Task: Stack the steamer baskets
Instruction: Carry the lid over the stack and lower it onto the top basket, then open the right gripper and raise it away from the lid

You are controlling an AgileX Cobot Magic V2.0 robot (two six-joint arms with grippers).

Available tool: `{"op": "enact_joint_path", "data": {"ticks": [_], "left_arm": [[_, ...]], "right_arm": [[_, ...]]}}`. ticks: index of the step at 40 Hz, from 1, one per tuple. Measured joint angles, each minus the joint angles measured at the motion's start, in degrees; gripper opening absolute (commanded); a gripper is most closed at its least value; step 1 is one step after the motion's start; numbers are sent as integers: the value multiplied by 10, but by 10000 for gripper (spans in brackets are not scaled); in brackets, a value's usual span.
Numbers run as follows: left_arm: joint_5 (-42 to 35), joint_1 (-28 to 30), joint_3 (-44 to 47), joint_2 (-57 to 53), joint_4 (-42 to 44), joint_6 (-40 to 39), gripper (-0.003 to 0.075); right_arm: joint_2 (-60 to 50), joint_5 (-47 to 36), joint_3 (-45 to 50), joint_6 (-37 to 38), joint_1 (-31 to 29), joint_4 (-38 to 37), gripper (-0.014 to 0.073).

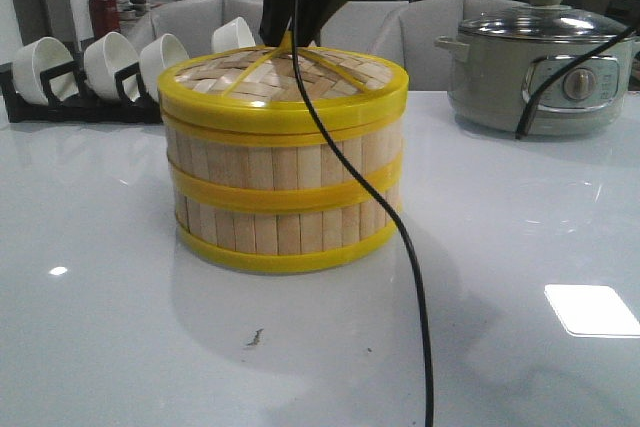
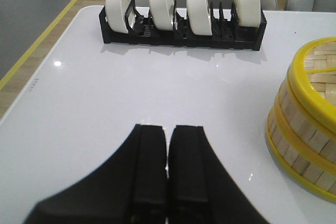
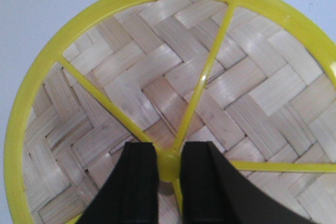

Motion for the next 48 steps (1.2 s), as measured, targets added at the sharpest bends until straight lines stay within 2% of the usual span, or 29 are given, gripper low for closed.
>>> {"op": "enact_joint_path", "data": {"ticks": [7, 11, 30, 41, 48], "left_arm": [[0, 0, 0, 0, 0, 0, 85], [0, 0, 0, 0, 0, 0, 85], [0, 0, 0, 0, 0, 0, 85], [0, 0, 0, 0, 0, 0, 85], [0, 0, 0, 0, 0, 0, 85]], "right_arm": [[0, 0, 0, 0, 0, 0, 287], [0, 2, 0, 0, 0, 1, 351], [-24, 3, -1, 0, -13, 1, 353], [-109, 2, 3, 0, -94, -5, 319], [-195, -10, 90, 0, -179, -6, 285]]}}
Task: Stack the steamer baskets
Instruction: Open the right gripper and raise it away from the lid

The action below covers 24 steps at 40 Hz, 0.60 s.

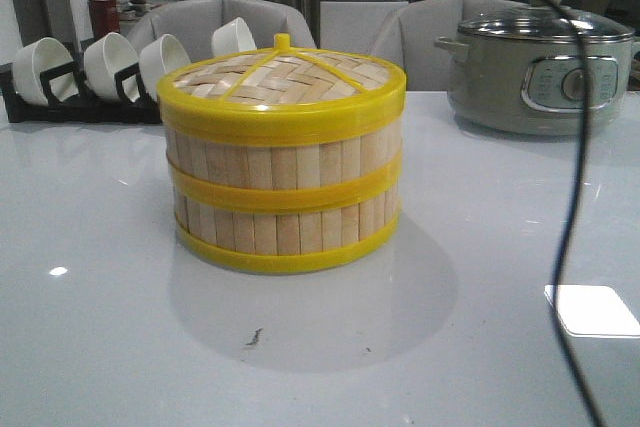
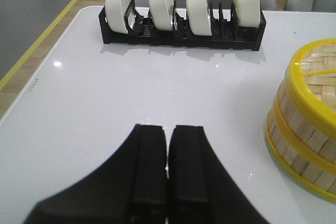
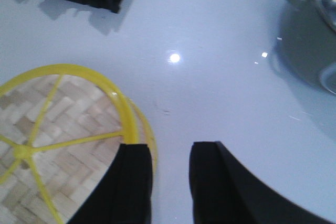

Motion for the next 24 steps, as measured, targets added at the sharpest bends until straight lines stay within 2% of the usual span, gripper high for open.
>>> {"op": "enact_joint_path", "data": {"ticks": [7, 15, 24], "left_arm": [[0, 0, 0, 0, 0, 0, 85], [0, 0, 0, 0, 0, 0, 85], [0, 0, 0, 0, 0, 0, 85]], "right_arm": [[-130, -78, 183, 0, -93, -3, 285], [-314, -224, 430, 0, -183, -3, 285], [-503, -352, 652, 0, -208, -4, 285]]}}
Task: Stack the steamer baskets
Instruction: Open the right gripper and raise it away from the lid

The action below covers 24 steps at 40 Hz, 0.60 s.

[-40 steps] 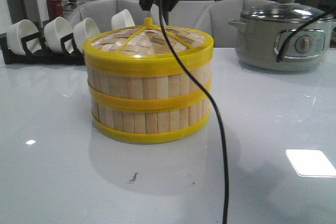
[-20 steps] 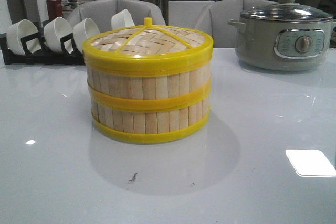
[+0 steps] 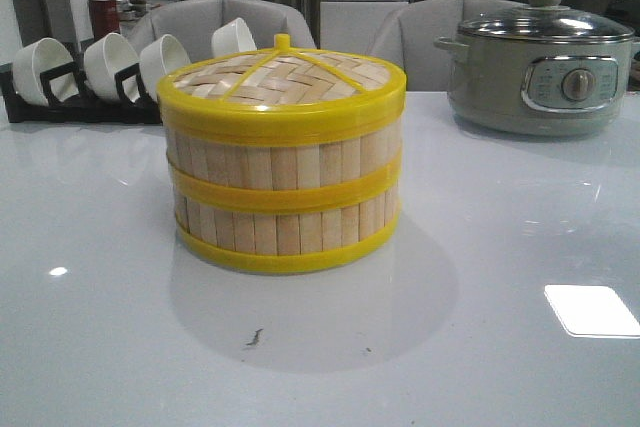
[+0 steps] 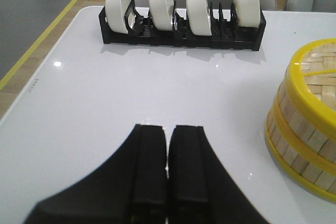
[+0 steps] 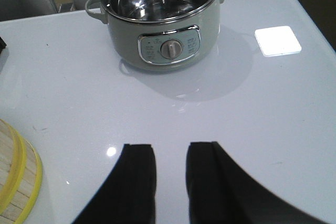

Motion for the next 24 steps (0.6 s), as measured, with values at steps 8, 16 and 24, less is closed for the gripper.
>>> {"op": "enact_joint_path", "data": {"ticks": [8, 16, 24], "left_arm": [[0, 0, 0, 0, 0, 0, 85], [0, 0, 0, 0, 0, 0, 85], [0, 0, 0, 0, 0, 0, 85]], "right_arm": [[-118, -65, 141, 0, 0, 0, 285], [-221, -127, 256, 0, 0, 0, 271], [-276, -183, 327, 0, 0, 0, 69]]}}
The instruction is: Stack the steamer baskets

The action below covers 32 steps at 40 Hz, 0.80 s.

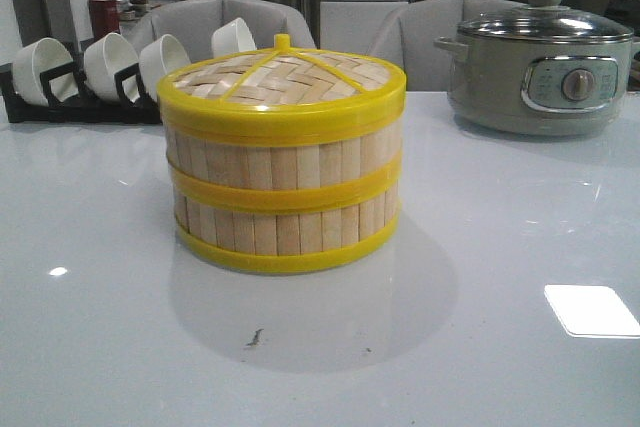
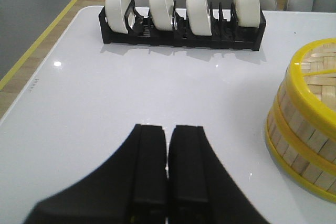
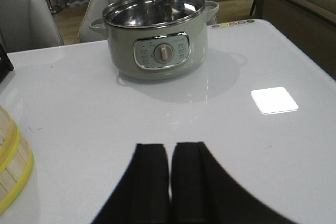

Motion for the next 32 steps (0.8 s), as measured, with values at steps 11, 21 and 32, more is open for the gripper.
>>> {"op": "enact_joint_path", "data": {"ticks": [11, 21, 32], "left_arm": [[0, 0, 0, 0, 0, 0, 85], [0, 0, 0, 0, 0, 0, 85], [0, 0, 0, 0, 0, 0, 85]], "right_arm": [[-7, -13, 9, 0, 0, 0, 52], [-7, -1, 9, 0, 0, 0, 52], [-7, 6, 9, 0, 0, 0, 52]]}}
